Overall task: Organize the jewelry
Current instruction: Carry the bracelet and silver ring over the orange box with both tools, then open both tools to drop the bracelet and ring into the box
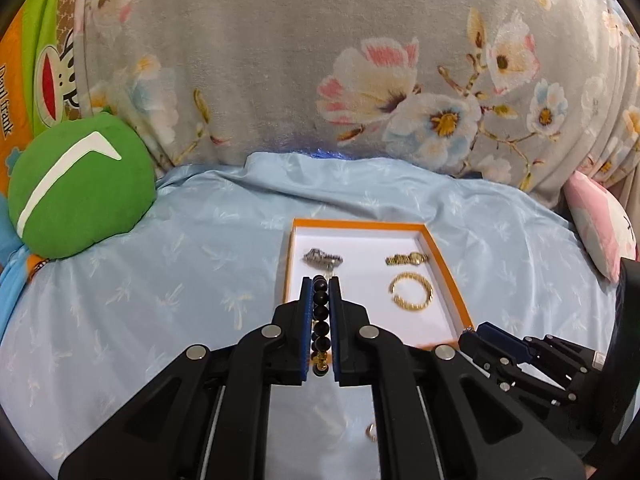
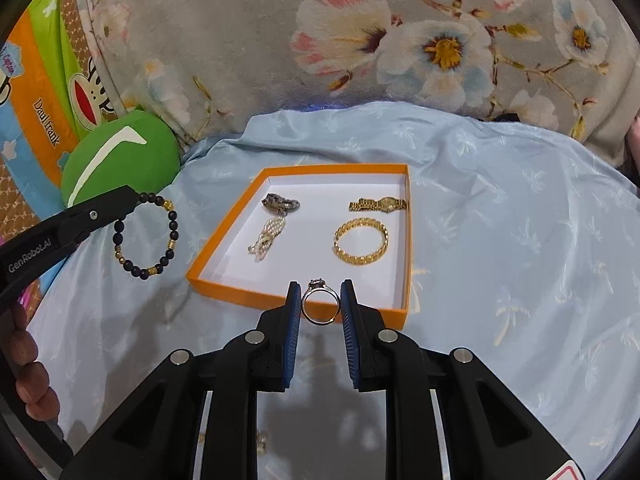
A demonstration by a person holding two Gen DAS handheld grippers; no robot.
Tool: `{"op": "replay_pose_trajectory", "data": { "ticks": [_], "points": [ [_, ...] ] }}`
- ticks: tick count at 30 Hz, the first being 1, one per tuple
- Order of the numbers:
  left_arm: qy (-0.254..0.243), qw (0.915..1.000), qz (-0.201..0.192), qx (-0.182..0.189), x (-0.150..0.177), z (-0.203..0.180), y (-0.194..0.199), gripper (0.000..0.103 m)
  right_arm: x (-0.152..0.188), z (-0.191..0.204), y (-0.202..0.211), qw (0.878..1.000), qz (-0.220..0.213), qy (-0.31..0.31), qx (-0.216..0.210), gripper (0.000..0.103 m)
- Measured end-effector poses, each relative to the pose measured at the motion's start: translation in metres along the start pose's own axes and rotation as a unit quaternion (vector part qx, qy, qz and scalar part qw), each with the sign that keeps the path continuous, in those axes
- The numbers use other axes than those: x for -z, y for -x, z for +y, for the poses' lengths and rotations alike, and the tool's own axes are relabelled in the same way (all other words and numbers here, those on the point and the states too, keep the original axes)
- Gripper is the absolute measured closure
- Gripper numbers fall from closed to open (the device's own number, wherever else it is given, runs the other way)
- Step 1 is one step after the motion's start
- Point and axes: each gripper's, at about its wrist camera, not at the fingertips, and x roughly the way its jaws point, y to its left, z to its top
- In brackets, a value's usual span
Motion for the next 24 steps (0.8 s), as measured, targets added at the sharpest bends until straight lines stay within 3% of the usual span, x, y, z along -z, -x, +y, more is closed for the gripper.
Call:
{"op": "replay_pose_trajectory", "data": {
  "ticks": [7, 17, 20, 24],
  "points": [
    [0.008, 0.9999, 0.013, 0.005, -0.005, -0.01, -0.051, 0.096, -0.018, -0.005, -0.036, 1.0, 0.004, 0.001, 0.001, 0.084],
    [0.015, 0.9987, 0.046, 0.016, 0.01, -0.015, -0.106, 0.095, -0.015, -0.017, -0.079, 1.0, 0.026, -0.009, -0.004, 0.081],
    [0.029, 0.9983, 0.05, 0.011, 0.015, -0.009, -0.111, 0.082, -0.013, -0.02, -0.079, 1.0, 0.021, -0.015, 0.002, 0.074],
    [0.034, 0.9982, 0.048, 0.008, 0.015, -0.004, -0.11, 0.082, -0.011, -0.023, -0.079, 1.0, 0.021, -0.021, 0.0, 0.074]
  ]
}}
